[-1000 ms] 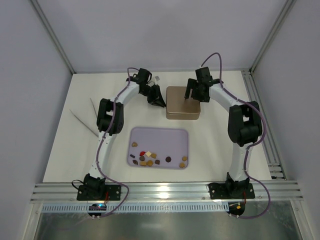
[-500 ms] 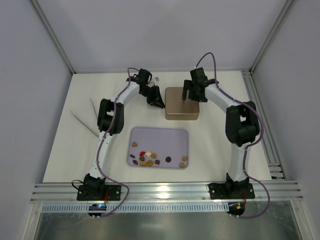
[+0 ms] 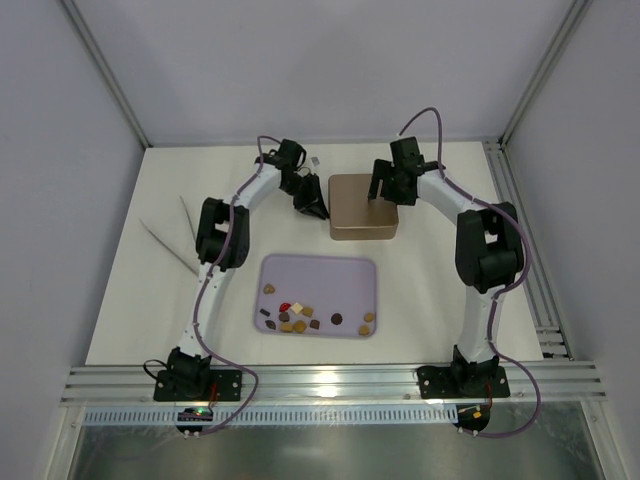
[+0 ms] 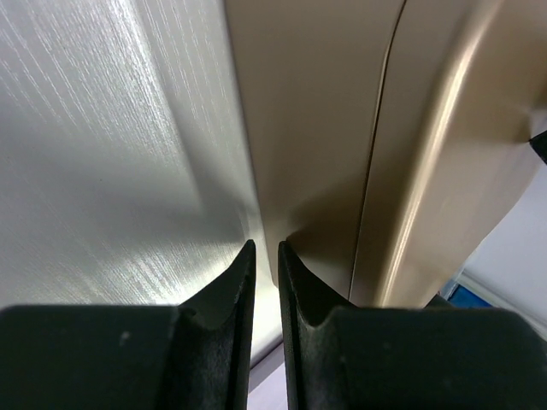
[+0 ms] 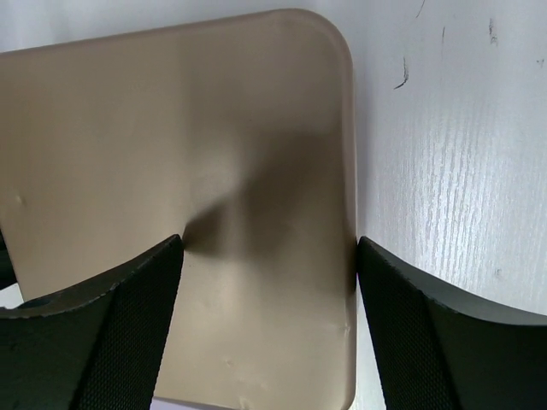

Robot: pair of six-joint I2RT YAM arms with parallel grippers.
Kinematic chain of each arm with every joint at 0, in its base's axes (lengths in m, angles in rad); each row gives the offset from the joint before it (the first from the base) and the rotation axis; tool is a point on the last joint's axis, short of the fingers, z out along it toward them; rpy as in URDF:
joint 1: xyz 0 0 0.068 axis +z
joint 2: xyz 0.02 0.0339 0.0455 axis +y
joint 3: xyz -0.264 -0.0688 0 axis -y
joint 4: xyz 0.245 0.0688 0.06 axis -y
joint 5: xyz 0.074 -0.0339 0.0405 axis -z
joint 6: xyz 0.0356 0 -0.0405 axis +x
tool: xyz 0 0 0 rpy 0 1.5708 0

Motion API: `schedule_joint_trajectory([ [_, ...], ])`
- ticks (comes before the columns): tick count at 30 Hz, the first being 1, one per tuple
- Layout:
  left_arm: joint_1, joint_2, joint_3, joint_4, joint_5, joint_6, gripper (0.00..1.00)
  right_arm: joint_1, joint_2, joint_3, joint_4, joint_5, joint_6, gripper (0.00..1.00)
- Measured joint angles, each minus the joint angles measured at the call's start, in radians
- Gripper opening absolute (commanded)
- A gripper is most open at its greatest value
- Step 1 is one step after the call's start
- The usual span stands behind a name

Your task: Pack the chocolate

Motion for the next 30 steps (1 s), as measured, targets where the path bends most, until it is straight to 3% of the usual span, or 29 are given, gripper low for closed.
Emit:
schedule_joint_trajectory([
  [12,-0.002,0.001,0.013,-0.078,-0.053,0.026,0.18,-0.017,-0.096,-0.214,0.203,-0.078,0.083,0.65],
  [16,-0.001,0.003,0.039,-0.121,-0.097,0.032,0.21,-0.017,-0.15,-0.311,0.266,-0.115,0.119,0.56],
  [30,0.039,0.003,0.062,-0.123,-0.165,0.001,0.27,0.0,-0.212,-0.412,0.289,-0.232,0.161,0.39],
])
